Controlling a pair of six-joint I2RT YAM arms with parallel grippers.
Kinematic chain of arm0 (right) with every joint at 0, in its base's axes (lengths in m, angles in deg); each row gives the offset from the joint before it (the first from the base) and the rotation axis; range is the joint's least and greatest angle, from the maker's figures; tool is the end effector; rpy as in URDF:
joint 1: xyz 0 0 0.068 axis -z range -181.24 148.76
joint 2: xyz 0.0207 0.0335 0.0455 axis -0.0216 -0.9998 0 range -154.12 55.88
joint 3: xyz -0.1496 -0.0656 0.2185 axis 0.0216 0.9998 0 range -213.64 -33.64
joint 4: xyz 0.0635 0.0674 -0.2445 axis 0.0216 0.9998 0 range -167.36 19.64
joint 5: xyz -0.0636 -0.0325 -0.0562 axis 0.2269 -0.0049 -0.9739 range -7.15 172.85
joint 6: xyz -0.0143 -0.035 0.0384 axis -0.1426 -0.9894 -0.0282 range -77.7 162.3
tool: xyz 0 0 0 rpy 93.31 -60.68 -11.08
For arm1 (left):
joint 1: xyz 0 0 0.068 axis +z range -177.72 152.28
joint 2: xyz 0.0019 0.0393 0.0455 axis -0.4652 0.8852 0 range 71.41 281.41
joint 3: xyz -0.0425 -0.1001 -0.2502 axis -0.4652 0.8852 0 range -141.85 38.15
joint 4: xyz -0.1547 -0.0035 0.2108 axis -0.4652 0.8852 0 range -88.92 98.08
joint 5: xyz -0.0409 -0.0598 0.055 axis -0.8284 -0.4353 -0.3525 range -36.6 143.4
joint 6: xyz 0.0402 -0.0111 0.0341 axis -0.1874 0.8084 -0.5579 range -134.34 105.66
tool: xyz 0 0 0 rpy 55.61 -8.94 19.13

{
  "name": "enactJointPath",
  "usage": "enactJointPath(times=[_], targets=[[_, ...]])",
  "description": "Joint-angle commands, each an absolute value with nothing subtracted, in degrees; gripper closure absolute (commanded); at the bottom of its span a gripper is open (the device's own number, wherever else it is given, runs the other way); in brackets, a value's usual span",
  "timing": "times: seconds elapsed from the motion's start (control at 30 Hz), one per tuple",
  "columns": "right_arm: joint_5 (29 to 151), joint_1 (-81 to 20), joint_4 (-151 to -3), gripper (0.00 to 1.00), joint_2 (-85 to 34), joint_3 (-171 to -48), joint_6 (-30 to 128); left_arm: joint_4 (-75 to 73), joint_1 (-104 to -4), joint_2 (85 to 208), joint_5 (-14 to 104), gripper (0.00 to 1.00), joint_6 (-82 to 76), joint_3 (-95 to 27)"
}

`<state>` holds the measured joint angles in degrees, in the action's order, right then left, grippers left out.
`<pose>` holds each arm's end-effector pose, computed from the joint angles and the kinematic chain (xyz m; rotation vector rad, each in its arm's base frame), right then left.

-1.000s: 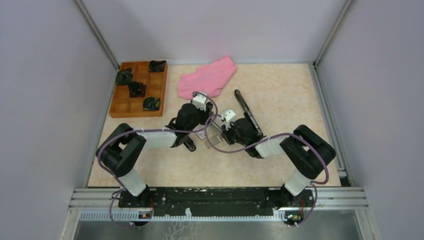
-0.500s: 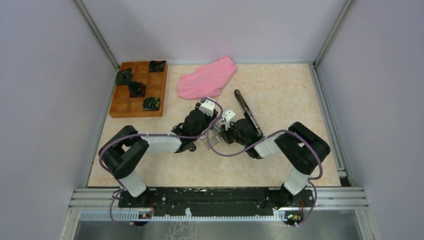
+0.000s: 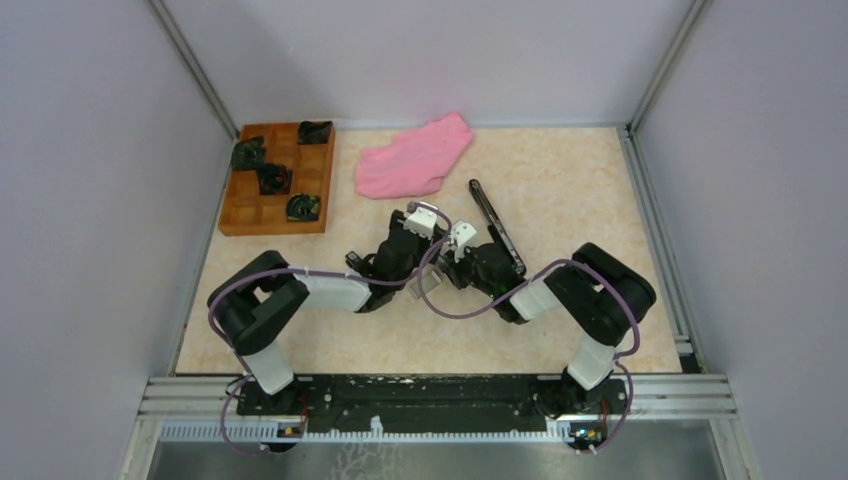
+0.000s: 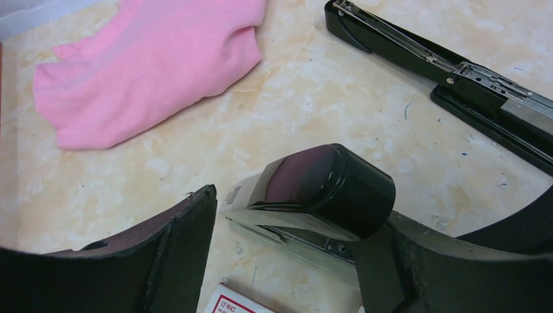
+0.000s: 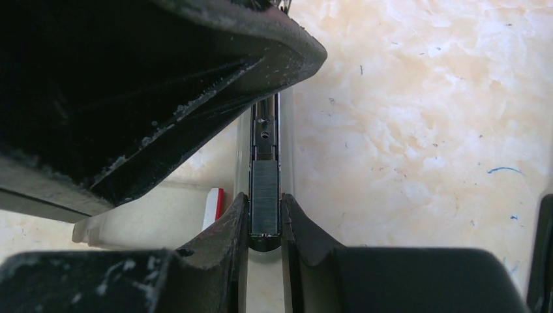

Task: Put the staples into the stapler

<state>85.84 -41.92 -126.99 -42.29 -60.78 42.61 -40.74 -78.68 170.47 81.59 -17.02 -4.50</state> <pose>0.2230 0.1942 0.1226 -0.7161 1.8462 0.5211 0.2329 -0.2605 0.1768 0.4904 1.7292 -0.1535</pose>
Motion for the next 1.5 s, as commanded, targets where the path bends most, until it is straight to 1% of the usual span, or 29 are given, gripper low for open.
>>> enactJointPath(times=[0.0,0.2,0.4,0.67,0.83,1.1,1.23,1.3,1.37,1.47], targets=[[83.1,-41.6,-129.7,1.0,-43.5,-61.1,43.2,-41.8,-82.2,170.6,80.2,0.2,-18.1,-3.4],[82.5,-41.4,-130.7,1.0,-43.9,-60.7,43.5,-39.8,-82.4,165.9,79.6,0.12,-14.2,-2.1],[82.6,-41.4,-130.7,1.0,-44.4,-60.8,43.9,-38.1,-82.4,164.1,78.3,0.08,-11.7,-1.6],[82.5,-41.3,-131.5,1.0,-45.1,-61.0,44.8,-37.8,-82.3,165.4,76.7,0.05,-4.0,-0.6],[82.9,-41.2,-132.7,1.0,-45.6,-60.7,45.6,-39.6,-82.3,166.9,73.6,0.04,1.3,1.0],[82.6,-41.0,-132.8,0.99,-45.3,-60.4,45.6,-39.9,-82.2,163.0,69.4,0.02,6.8,3.3],[82.8,-41.0,-131.7,0.93,-44.8,-60.5,45.6,-37.8,-81.8,159.8,68.9,0.01,9.3,4.5],[83.0,-41.0,-130.1,0.88,-43.8,-60.6,45.7,-35.7,-81.0,157.9,68.8,0.0,10.8,4.9],[83.2,-41.0,-128.1,0.76,-42.2,-60.5,46.0,-33.3,-79.9,155.7,68.8,0.0,12.3,5.6],[83.6,-41.0,-124.3,0.62,-39.4,-60.3,46.4,-29.2,-77.6,152.2,67.8,0.0,14.7,6.6]])
